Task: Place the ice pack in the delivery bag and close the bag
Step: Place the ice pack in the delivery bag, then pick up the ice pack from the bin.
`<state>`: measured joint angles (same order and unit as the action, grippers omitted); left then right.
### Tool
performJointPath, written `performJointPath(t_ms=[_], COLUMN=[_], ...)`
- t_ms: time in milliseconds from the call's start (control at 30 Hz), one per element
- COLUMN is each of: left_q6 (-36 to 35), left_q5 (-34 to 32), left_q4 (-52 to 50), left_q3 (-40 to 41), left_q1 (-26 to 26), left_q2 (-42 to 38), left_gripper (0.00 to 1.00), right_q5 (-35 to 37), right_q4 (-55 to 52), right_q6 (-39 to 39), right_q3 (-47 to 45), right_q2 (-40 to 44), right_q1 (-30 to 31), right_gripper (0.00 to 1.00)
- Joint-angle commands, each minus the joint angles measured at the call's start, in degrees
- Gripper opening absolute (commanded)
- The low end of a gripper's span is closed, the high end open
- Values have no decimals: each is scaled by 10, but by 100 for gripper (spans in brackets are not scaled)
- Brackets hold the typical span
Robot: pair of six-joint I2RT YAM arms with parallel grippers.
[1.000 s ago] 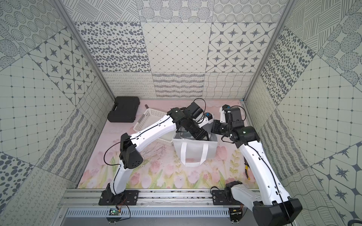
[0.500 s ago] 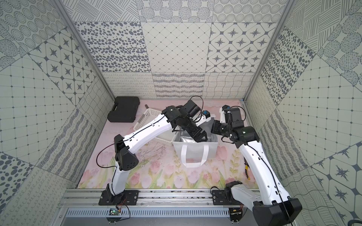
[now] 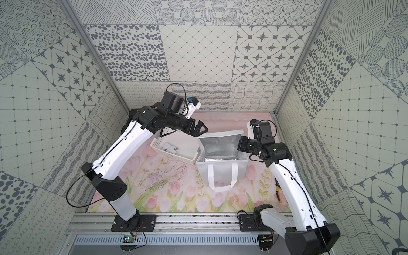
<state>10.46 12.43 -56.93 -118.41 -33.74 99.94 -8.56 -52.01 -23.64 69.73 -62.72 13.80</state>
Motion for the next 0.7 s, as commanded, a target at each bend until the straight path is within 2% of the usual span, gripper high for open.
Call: performJointPath(t_ms=[0, 167, 300, 667], left_q6=[137, 301, 393, 487], left_q5=[-118, -128, -113, -192], left_q4=[15, 12, 18, -7], left_q3=[82, 164, 186, 171], left_q1=[78, 159, 191, 204], left_q2=[-23, 19, 76, 196], left_gripper=[99, 95, 94, 99], right_q5=[-7, -9, -9, -5], right_q4=[30, 33, 33, 33], right_q6=[-8, -10, -10, -12], right_q3=[-4, -4, -3, -8], right_q2=[0, -2, -4, 7], right_q1=[2, 2, 3, 3], right_gripper=[0, 0, 0, 0])
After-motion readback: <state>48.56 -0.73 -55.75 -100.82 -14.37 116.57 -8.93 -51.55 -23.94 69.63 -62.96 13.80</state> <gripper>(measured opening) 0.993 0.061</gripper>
